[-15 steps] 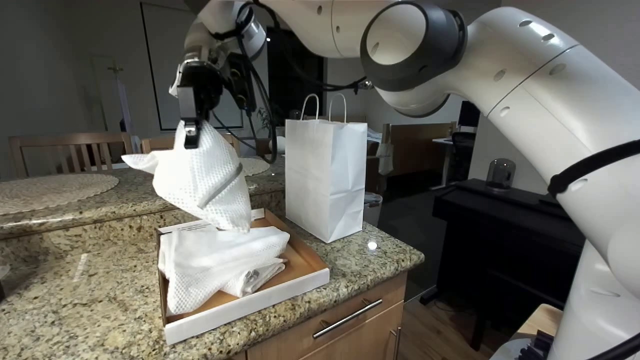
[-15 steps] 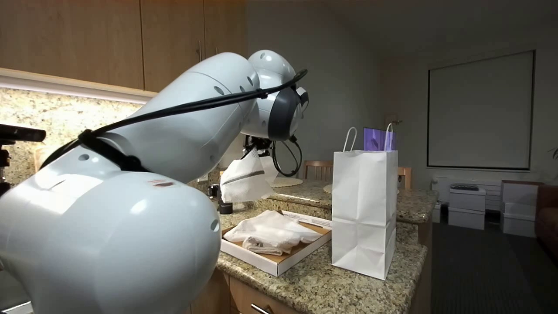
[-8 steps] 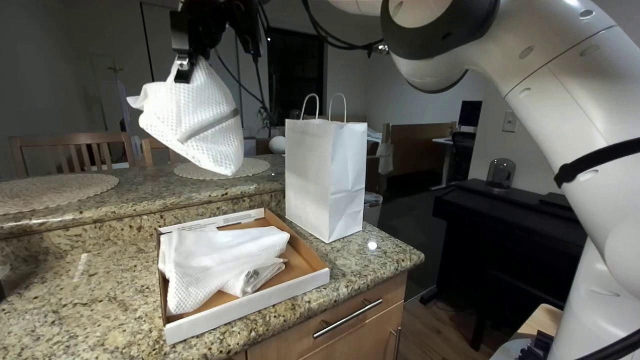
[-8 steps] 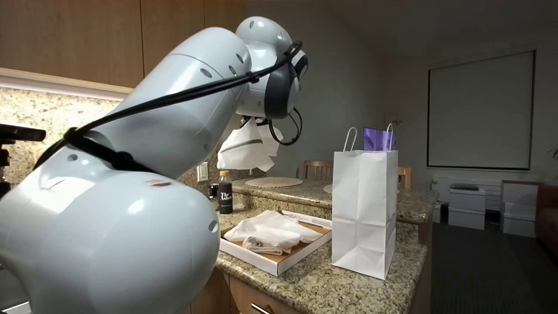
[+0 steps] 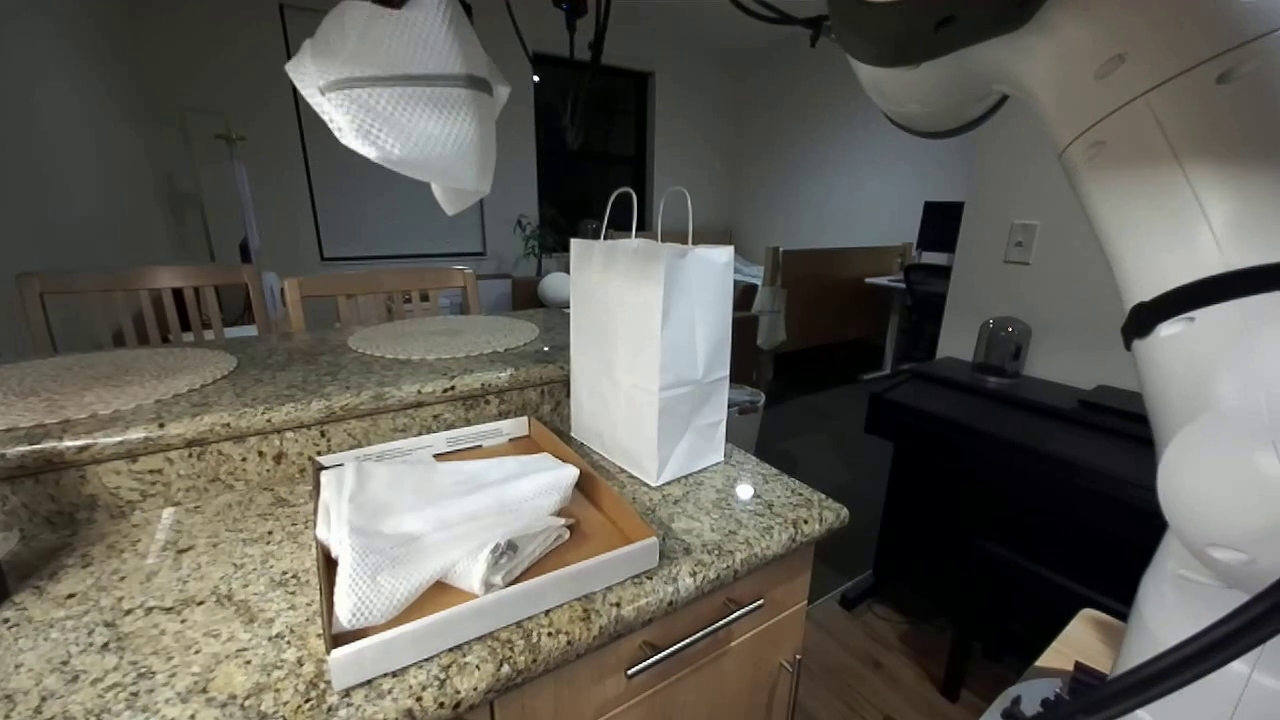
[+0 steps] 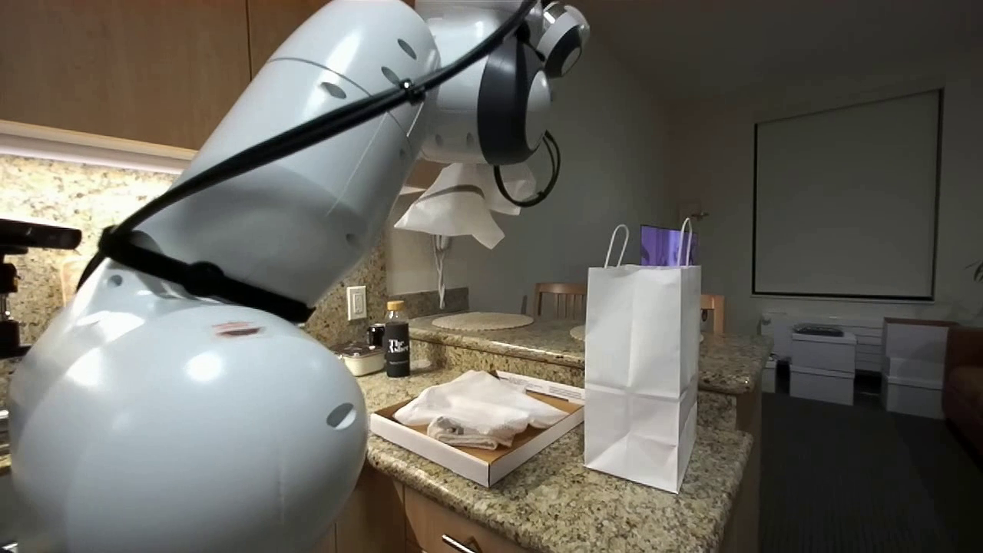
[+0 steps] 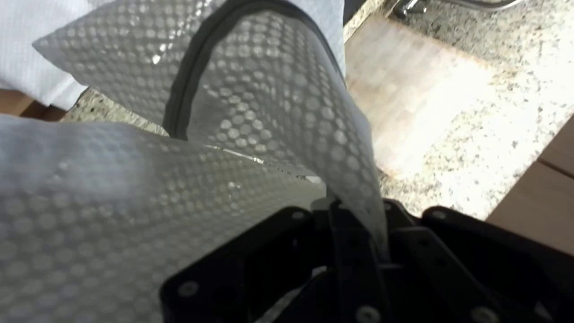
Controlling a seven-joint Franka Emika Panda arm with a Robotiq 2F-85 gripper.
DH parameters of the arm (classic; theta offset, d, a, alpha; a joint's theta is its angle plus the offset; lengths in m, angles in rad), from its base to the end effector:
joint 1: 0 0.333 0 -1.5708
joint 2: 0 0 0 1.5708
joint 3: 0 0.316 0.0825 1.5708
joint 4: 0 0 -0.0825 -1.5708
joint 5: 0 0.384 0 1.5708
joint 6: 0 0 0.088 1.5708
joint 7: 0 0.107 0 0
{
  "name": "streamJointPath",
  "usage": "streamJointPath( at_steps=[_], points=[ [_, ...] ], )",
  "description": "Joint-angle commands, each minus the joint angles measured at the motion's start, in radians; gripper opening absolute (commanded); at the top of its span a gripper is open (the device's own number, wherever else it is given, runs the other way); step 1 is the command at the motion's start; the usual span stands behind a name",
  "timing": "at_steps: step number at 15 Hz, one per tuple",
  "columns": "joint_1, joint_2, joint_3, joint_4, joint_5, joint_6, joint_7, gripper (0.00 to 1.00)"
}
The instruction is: Pick a towel from the box and put it in the paper bag
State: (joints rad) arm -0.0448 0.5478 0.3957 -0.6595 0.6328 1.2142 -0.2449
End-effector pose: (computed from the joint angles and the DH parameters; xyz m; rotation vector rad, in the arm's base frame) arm 0.6037 0.1848 0.7209 -2.1726 -0.9010 -0.0542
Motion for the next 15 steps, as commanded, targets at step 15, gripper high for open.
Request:
streamJointPath(
  at_steps=[15],
  points=[
    [-0.639, -0.425, -0.195, -0.139, 0.312, 0.005, -0.012, 0.03]
  ],
)
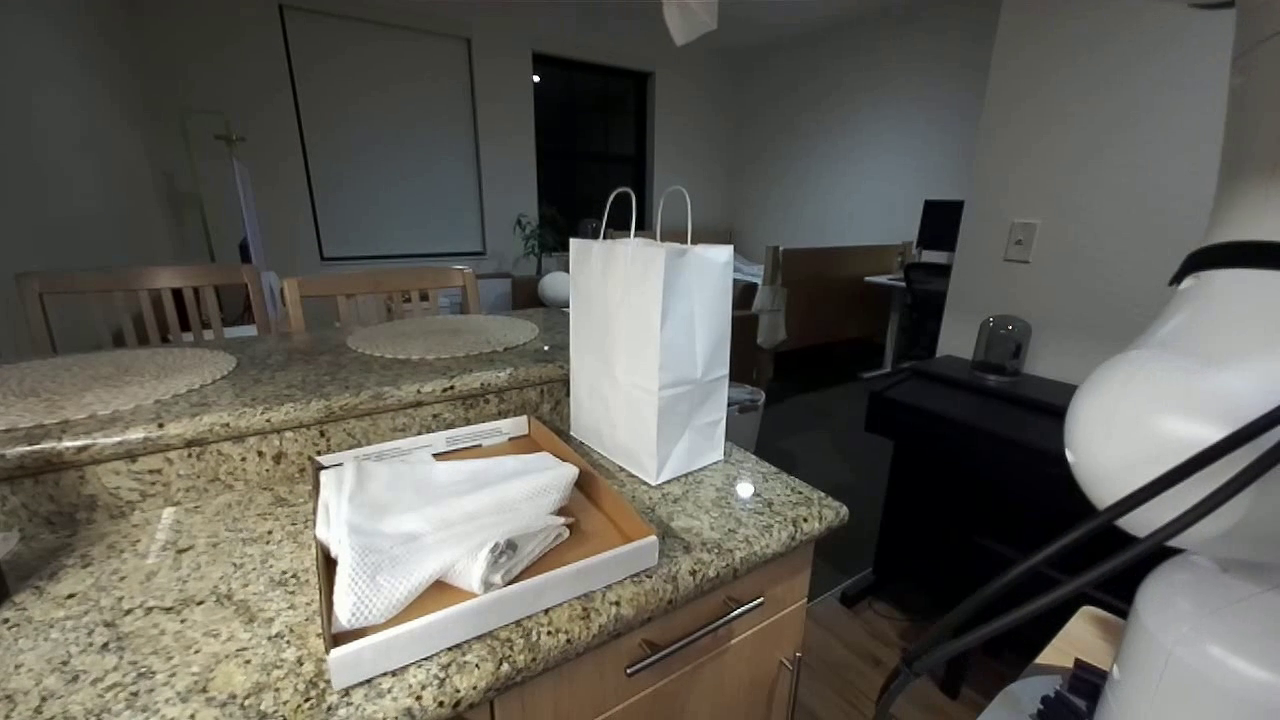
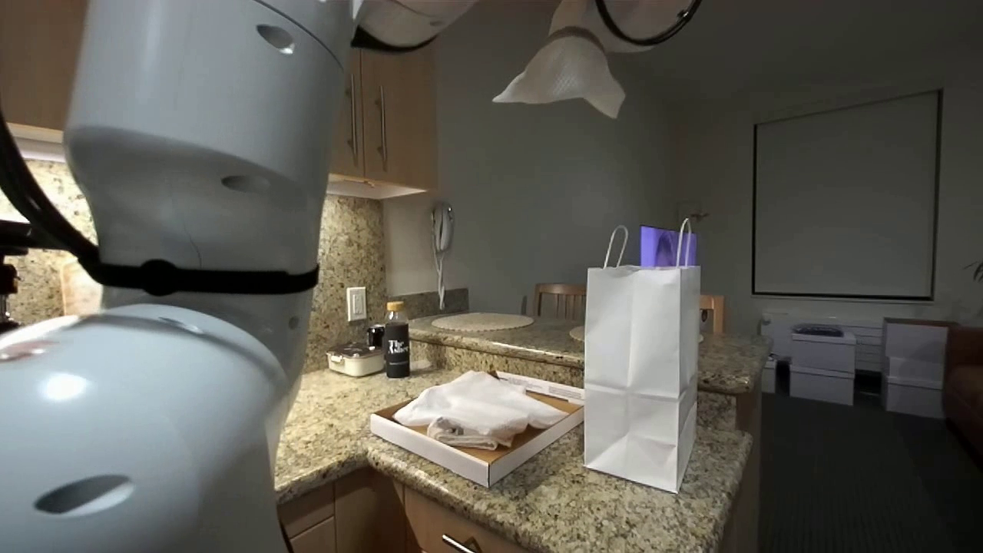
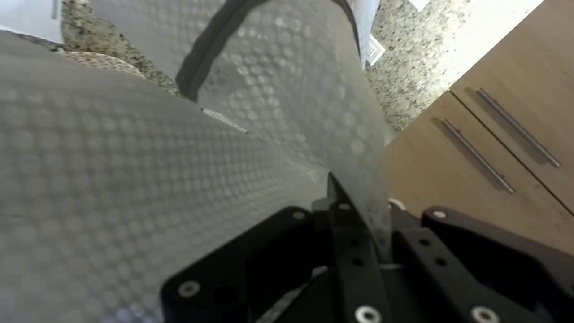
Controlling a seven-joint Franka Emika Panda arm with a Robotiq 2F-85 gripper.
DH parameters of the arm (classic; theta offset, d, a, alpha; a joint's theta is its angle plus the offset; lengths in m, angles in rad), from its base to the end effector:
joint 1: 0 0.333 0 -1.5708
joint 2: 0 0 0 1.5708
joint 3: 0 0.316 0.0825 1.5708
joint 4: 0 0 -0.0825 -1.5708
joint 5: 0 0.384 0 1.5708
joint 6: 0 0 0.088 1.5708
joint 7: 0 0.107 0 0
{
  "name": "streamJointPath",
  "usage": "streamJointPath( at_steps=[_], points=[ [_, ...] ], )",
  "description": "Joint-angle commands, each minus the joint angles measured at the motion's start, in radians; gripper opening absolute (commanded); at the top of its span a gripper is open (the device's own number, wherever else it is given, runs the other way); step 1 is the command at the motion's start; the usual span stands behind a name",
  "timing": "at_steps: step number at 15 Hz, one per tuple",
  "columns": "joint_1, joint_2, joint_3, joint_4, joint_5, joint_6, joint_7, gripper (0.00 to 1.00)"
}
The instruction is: Pick a towel from the box and put it in the paper bag
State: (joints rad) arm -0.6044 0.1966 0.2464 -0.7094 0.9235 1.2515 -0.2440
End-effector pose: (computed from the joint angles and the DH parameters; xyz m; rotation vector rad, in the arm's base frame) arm 0.4739 -0.0986 0.9052 -2.2909 -0.4044 -0.7200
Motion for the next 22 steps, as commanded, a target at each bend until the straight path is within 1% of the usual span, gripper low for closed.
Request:
streamJointPath(
  at_steps=[1, 3, 4, 5, 6, 9, 11, 12, 15, 18, 22],
  points=[
    [-0.097, -0.085, -0.061, -0.097, 0.001, -0.044, -0.014, 0.04],
    [-0.113, -0.109, -0.093, -0.127, -0.060, -0.046, -0.016, 0.04],
    [0.009, -0.069, -0.051, -0.154, -0.211, 0.088, 0.013, 0.03],
    [0.016, -0.068, -0.046, -0.166, -0.258, 0.100, 0.026, 0.05],
    [0.045, -0.057, -0.038, -0.188, -0.311, 0.147, 0.042, 0.04],
    [0.154, -0.008, -0.012, -0.285, -0.421, 0.304, 0.098, 0.04],
    [0.213, 0.048, -0.001, -0.334, -0.438, 0.414, 0.133, 0.04],
    [0.230, 0.069, -0.004, -0.347, -0.434, 0.458, 0.153, 0.04],
    [0.239, 0.104, -0.016, -0.386, -0.386, 0.558, 0.170, 0.04],
    [0.189, 0.093, -0.025, -0.411, -0.305, 0.586, 0.141, 0.04],
    [0.151, 0.096, -0.042, -0.399, -0.255, 0.583, 0.141, 0.04]
  ],
)
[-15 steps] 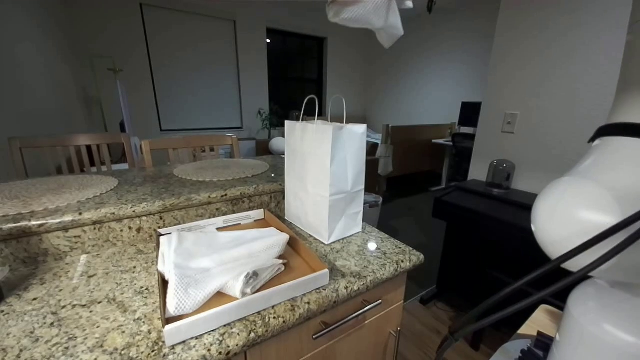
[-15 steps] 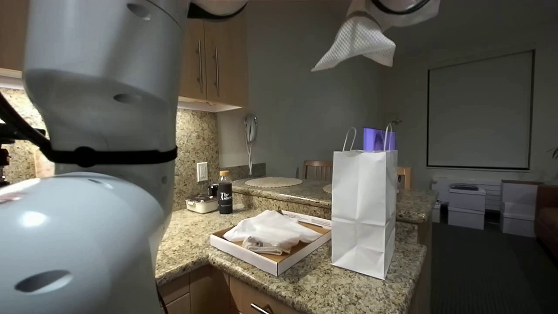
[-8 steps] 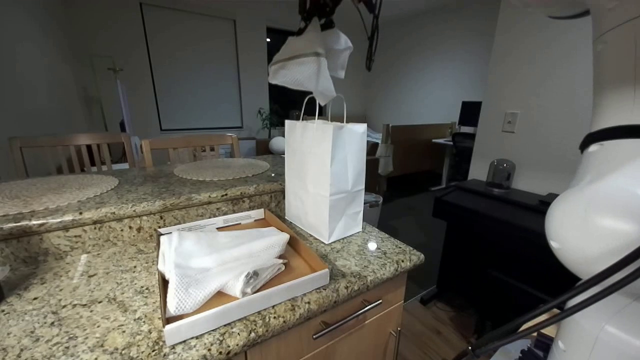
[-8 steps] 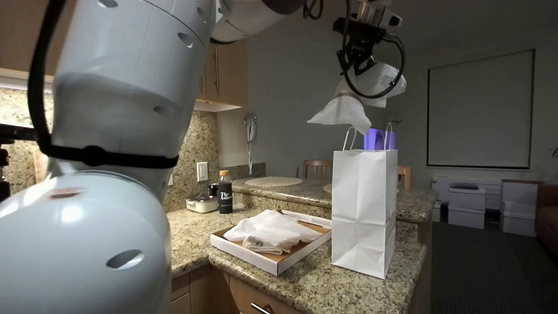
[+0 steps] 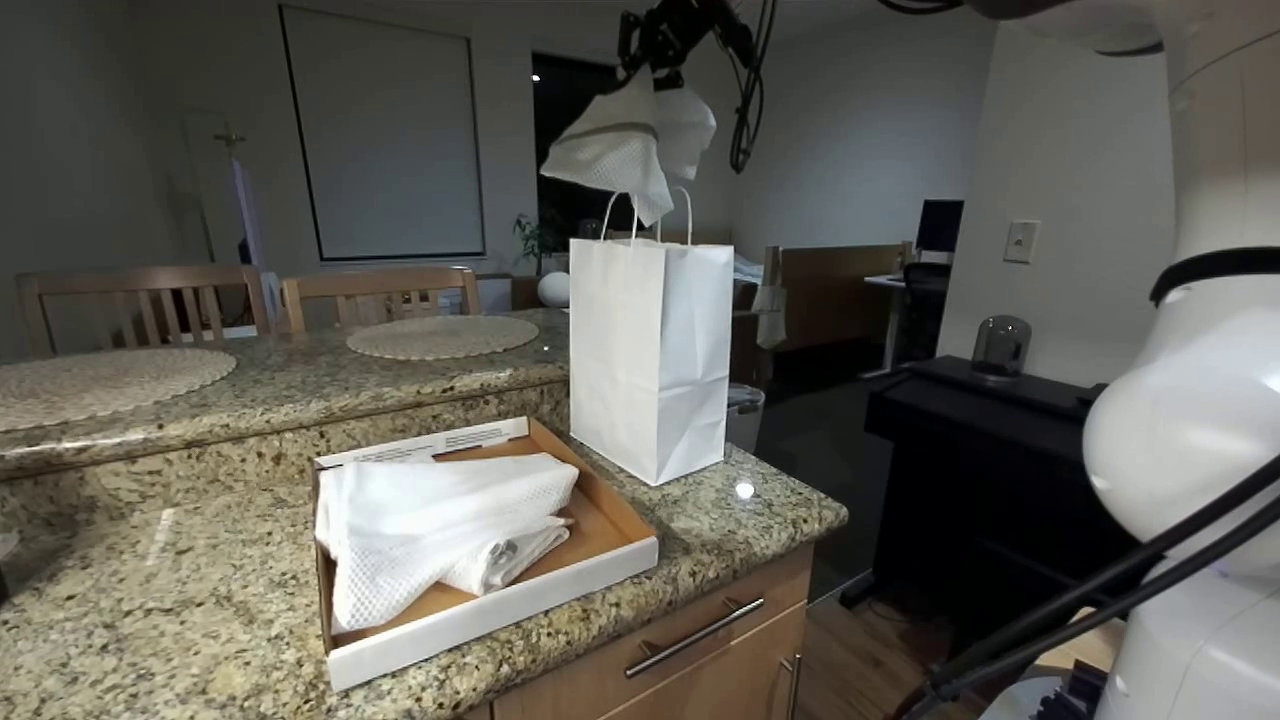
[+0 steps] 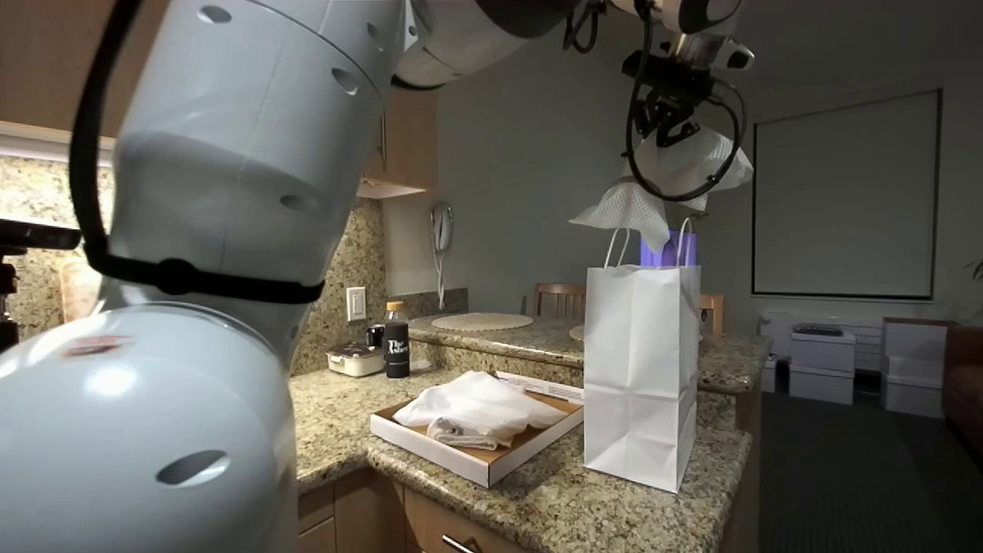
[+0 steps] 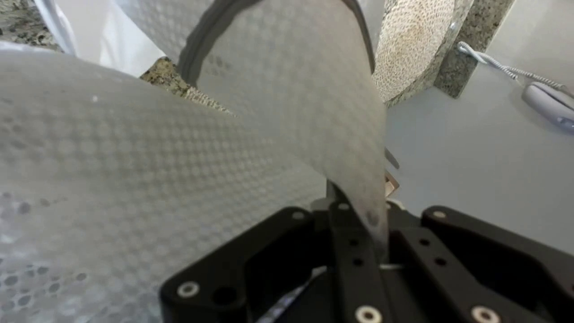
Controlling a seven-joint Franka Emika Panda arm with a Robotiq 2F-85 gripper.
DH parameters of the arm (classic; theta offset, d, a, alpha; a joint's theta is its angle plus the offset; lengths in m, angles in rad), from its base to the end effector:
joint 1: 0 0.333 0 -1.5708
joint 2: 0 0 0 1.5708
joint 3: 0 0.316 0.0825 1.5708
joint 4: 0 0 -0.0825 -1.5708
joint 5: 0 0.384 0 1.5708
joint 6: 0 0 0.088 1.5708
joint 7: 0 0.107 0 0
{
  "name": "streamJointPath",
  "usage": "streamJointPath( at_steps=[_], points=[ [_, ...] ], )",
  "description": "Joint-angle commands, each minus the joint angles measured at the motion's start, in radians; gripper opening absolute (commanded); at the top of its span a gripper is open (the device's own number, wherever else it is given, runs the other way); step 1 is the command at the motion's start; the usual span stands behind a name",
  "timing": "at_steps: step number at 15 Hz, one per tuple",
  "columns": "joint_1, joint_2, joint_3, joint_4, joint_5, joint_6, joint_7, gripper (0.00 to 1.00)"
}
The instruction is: Pick a towel from the box and put it in the paper bag
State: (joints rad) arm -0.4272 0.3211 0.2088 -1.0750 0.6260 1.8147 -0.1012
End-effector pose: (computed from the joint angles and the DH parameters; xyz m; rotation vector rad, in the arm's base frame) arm 0.6487 -0.1270 0.7149 -2.4322 0.1985 -0.6716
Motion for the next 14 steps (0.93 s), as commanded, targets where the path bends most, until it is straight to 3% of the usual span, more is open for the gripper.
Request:
streamJointPath(
  at_steps=[1, 14],
  points=[
    [-0.034, -0.029, -0.006, -0.031, 0.053, 0.017, -0.003, 0.04],
    [-0.089, 0.013, -0.055, -0.015, 0.127, 0.043, 0.033, 0.03]
  ],
)
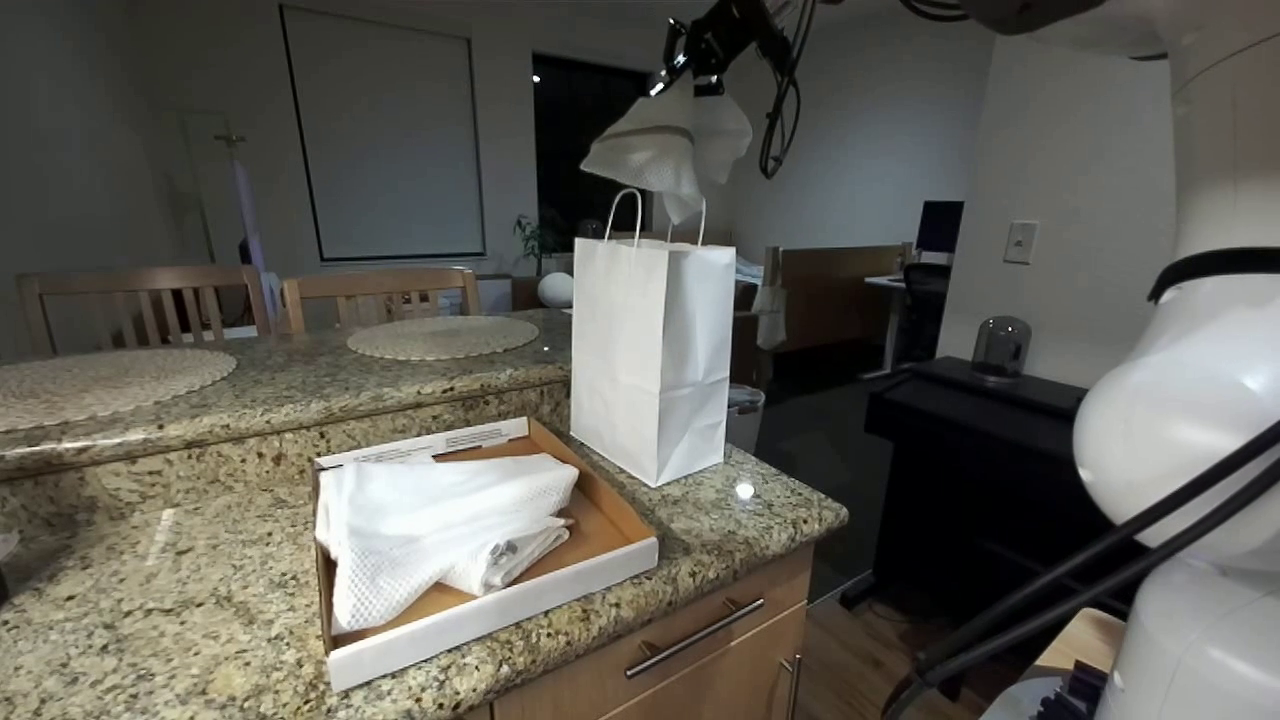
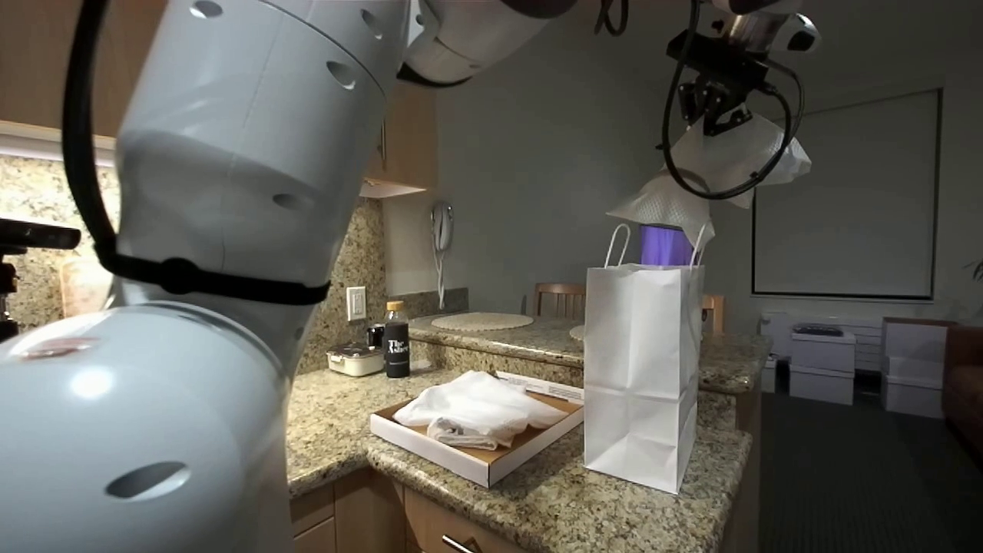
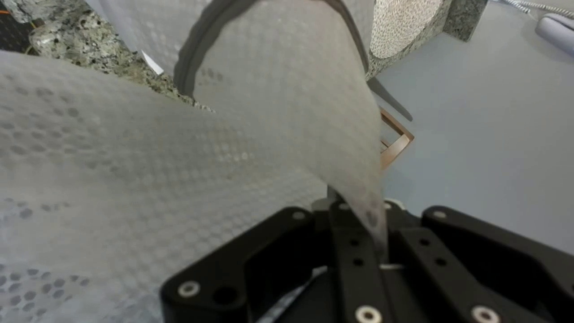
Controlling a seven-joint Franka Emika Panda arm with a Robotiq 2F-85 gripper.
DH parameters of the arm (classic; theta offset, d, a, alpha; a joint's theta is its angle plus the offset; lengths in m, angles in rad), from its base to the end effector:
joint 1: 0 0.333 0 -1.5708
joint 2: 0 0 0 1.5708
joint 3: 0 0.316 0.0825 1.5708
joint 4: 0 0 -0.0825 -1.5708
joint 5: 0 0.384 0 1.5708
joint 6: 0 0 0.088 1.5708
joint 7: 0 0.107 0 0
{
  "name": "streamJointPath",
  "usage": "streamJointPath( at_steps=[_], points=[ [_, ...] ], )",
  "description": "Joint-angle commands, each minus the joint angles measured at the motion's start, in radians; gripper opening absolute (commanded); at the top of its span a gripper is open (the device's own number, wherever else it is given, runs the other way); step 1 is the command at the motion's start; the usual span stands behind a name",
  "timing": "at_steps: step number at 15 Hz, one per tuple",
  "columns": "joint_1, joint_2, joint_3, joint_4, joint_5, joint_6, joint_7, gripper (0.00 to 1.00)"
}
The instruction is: Pick a towel from the box and put it in the paper bag
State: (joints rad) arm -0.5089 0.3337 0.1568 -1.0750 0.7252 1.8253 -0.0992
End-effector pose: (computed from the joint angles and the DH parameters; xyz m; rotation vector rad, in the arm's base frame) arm 0.6355 -0.2026 0.7107 -2.3475 0.3634 -0.7231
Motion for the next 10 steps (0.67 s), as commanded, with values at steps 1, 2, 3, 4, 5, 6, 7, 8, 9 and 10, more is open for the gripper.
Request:
streamJointPath(
  at_steps=[1, 2, 3, 4, 5, 6, 7, 8, 9, 10],
  points=[
    [-0.007, 0.001, -0.006, -0.021, 0.026, 0.040, 0.029, 0.04],
    [0.013, -0.008, -0.011, -0.043, -0.005, 0.075, 0.034, 0.03],
    [0.026, -0.013, -0.013, -0.061, -0.020, 0.106, 0.034, 0.04],
    [0.057, -0.021, -0.016, -0.094, -0.058, 0.173, 0.045, 0.03],
    [0.084, -0.025, -0.020, -0.119, -0.096, 0.232, 0.059, 0.03],
    [0.116, -0.030, -0.023, -0.154, -0.141, 0.305, 0.076, 0.03],
    [0.146, -0.034, -0.028, -0.186, -0.185, 0.384, 0.103, 0.03],
    [0.175, -0.030, -0.036, -0.207, -0.235, 0.439, 0.139, 0.03],
    [0.203, -0.030, -0.045, -0.234, -0.282, 0.496, 0.175, 0.03],
    [0.233, -0.035, -0.057, -0.267, -0.334, 0.550, 0.215, 0.03]
  ],
)
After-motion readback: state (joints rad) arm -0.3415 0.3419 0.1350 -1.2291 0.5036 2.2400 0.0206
